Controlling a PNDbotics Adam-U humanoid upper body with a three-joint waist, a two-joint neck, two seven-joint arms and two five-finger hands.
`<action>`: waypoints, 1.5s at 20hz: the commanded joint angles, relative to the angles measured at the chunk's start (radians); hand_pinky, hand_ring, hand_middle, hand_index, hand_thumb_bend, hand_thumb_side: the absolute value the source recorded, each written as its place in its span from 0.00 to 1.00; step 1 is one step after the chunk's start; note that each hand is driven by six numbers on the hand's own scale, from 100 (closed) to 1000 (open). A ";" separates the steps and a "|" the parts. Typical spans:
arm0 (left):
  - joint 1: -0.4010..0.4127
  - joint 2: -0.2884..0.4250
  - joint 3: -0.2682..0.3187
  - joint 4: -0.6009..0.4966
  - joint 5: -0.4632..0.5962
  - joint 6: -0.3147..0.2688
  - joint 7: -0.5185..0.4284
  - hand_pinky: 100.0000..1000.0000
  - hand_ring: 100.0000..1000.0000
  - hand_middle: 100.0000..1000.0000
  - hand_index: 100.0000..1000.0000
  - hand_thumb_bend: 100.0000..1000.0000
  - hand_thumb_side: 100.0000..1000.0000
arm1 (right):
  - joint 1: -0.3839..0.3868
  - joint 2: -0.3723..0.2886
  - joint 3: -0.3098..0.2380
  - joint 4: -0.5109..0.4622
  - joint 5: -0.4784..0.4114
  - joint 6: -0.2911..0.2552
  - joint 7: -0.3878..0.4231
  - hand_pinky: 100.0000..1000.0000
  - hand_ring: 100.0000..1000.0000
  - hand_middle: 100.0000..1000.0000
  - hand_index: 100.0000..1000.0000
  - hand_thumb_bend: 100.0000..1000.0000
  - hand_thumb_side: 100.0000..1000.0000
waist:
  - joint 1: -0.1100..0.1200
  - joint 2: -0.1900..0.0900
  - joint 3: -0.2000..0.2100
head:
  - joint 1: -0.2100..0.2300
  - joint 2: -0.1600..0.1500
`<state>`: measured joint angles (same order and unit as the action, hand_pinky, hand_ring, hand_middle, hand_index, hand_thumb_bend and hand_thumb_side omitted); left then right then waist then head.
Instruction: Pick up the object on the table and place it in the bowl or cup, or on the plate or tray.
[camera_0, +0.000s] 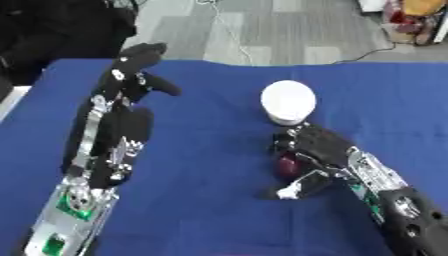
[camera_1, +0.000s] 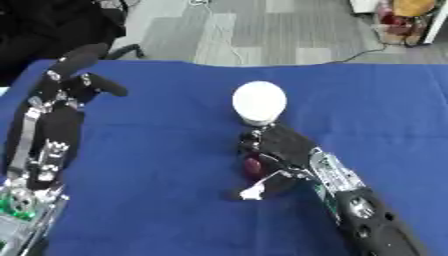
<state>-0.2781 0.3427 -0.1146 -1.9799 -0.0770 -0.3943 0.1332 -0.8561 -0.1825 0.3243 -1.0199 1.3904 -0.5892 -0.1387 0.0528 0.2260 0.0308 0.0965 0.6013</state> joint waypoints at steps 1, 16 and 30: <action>-0.007 0.020 0.001 -0.020 0.007 -0.001 -0.002 0.58 0.55 0.81 0.84 0.10 0.72 | -0.026 0.007 0.000 -0.025 0.041 0.011 -0.023 0.00 0.28 0.44 0.58 0.60 0.90 | 0.001 -0.020 -0.001 | -0.009 -0.013; -0.005 0.020 0.002 -0.020 0.008 -0.001 -0.002 0.58 0.55 0.81 0.84 0.10 0.72 | -0.020 -0.002 -0.006 -0.019 0.118 0.049 -0.064 0.00 0.25 0.46 0.61 0.53 0.81 | 0.002 -0.020 -0.004 | -0.007 -0.013; -0.006 0.021 0.001 -0.020 0.007 0.000 -0.002 0.58 0.55 0.81 0.84 0.10 0.72 | -0.018 -0.011 -0.023 0.028 0.077 0.028 -0.043 0.00 0.22 0.44 0.59 0.53 0.73 | 0.000 -0.022 -0.004 | -0.006 -0.019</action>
<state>-0.2772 0.3427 -0.1146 -1.9799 -0.0768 -0.3943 0.1330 -0.8563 -0.1766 0.3087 -0.9939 1.4681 -0.5570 -0.1844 0.0530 0.2251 0.0264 0.0960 0.5934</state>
